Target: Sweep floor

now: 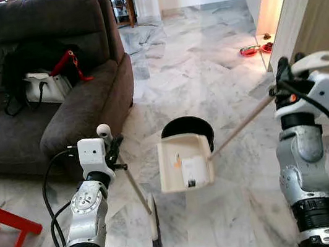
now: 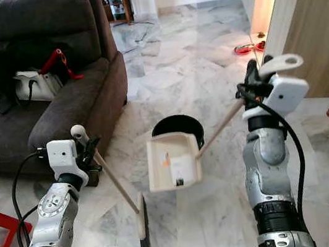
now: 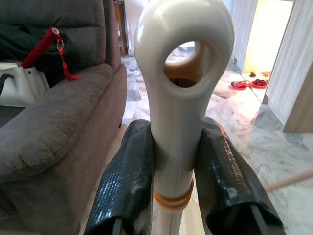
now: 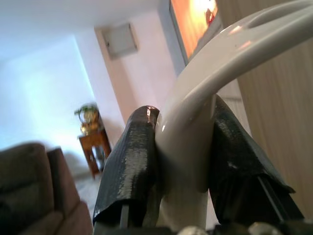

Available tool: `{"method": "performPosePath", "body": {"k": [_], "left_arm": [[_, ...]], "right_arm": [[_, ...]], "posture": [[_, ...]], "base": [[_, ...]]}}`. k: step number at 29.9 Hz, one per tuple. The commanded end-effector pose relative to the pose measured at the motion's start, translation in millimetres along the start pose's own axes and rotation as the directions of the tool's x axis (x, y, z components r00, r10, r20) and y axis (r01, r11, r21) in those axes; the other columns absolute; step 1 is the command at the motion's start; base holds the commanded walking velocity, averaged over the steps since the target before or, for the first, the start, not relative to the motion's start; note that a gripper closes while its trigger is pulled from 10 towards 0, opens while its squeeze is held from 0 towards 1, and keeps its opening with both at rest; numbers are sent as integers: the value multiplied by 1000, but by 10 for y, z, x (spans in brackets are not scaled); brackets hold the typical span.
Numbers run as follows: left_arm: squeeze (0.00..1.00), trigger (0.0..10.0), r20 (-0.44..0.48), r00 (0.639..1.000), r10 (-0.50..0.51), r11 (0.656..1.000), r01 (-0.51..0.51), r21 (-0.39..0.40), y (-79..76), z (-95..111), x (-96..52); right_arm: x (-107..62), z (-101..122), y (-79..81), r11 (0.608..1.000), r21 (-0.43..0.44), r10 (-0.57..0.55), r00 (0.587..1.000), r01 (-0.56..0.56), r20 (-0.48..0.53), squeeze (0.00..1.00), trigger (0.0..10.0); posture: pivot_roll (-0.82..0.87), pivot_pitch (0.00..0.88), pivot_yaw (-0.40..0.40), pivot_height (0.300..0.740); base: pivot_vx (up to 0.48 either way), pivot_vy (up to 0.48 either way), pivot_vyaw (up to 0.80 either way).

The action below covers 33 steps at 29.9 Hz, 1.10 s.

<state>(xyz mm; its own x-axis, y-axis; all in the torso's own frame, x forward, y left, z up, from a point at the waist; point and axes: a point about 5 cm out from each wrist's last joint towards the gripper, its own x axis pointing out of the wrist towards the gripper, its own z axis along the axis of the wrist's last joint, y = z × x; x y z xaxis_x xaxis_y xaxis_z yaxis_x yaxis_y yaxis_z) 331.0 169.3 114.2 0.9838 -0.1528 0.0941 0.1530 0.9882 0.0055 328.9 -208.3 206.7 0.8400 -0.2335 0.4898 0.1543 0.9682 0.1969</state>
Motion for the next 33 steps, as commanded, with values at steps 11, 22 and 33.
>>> {"method": "performPosePath", "body": {"k": [11, 22, 33], "left_arm": [[0, 10000, 49, 998, 28, 999, -29, 27, 59, 102, 19], [0, 10000, 49, 999, 24, 999, -25, 25, 52, 102, 22], [0, 10000, 49, 999, 21, 999, -22, 26, 51, 109, 30]], "right_arm": [[182, 361, 150, 999, 30, 17, 991, -21, 132, 0, 10000], [179, 356, 188, 999, 31, 30, 992, -34, 120, 0, 10000], [186, 355, 211, 998, 49, 37, 993, -43, 116, 0, 10000]], "posture": [[-47, 0, 56, 740], [-46, 0, 59, 740], [-51, 0, 62, 740]], "base": [[112, 22, 0], [365, 243, 0], [379, 242, 0]]}}
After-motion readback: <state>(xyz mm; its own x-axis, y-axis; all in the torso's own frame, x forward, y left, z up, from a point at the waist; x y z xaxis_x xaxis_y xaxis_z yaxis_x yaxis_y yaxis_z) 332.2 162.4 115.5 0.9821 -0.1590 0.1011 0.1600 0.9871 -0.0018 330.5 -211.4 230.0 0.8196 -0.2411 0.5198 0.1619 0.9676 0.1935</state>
